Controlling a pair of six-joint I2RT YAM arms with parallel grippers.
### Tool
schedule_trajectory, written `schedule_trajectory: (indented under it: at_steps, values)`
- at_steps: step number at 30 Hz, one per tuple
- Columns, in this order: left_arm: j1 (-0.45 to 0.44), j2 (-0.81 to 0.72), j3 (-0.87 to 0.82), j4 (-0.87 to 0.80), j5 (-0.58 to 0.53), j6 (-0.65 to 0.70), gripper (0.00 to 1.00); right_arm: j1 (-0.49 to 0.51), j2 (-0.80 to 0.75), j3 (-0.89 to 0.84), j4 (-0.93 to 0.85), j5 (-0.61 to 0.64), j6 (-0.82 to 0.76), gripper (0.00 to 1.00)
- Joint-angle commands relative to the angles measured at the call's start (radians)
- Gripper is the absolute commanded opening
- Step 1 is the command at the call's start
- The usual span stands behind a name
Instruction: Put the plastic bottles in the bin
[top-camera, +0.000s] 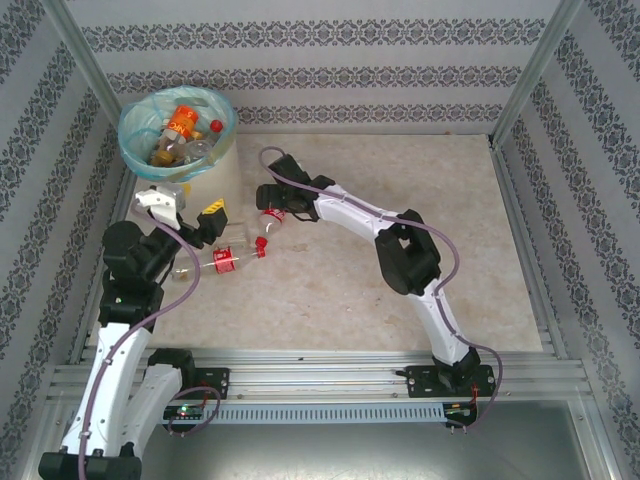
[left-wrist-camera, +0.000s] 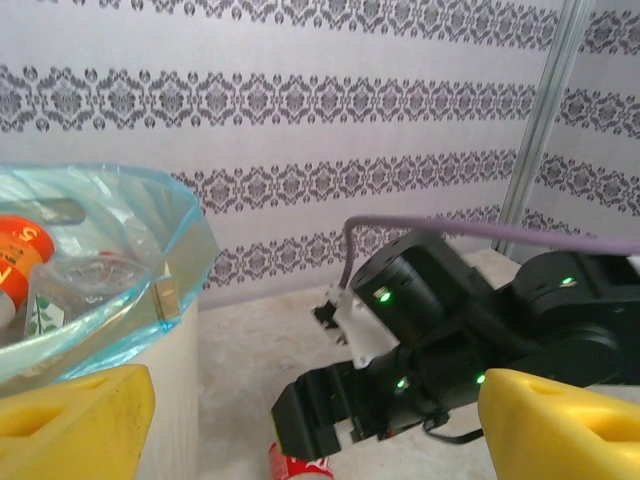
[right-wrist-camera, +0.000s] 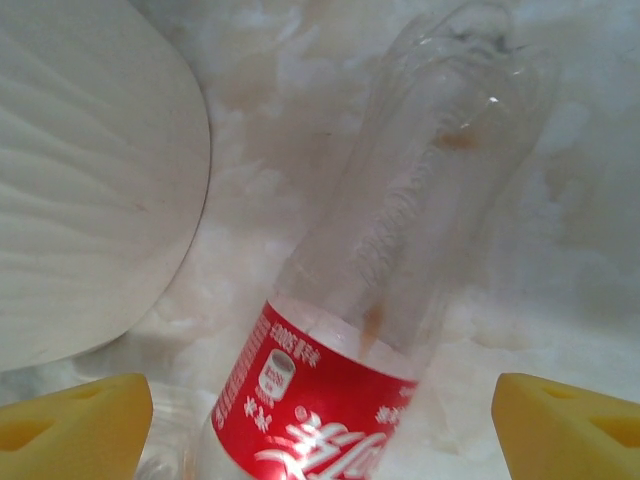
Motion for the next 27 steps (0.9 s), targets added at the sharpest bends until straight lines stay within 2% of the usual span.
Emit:
schedule_trajectory:
  at_steps: [1,8,16,21,27]
  values:
    - [-0.014,-0.022,-0.017,0.119,-0.018,-0.008,0.85,0.008,0.073,0.109,-0.087,0.044,0.020,0.88]
    - [-0.026,-0.059,-0.030,0.116,-0.037,0.006,0.87,0.002,0.172,0.219,-0.178,0.082,0.017,0.88]
    - [-0.033,-0.068,-0.031,0.122,-0.033,0.000,0.88,-0.023,0.222,0.242,-0.237,0.080,0.023,0.87]
    - [-0.034,-0.071,-0.031,0.115,-0.039,0.002,0.88,-0.040,0.222,0.232,-0.265,0.041,0.018,0.80]
    - [-0.034,-0.071,-0.031,0.114,-0.052,0.003,0.89,-0.050,0.143,0.139,-0.237,0.027,0.008,0.67]
